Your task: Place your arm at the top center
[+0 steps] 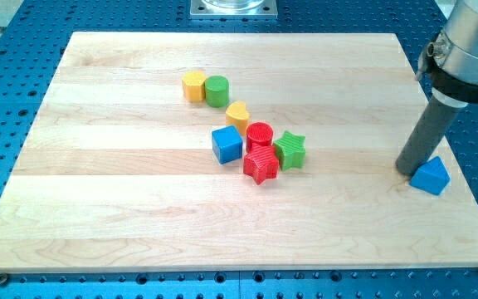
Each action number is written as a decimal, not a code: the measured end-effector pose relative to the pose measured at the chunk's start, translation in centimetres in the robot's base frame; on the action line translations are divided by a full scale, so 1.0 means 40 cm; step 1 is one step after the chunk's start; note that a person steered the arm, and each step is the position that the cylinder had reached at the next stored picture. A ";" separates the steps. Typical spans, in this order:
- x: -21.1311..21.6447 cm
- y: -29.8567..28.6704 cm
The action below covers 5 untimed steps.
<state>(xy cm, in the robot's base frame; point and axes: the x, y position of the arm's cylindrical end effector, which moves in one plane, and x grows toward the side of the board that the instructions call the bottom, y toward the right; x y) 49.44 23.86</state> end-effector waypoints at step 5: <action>-0.067 0.018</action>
<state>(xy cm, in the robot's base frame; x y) 46.75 24.56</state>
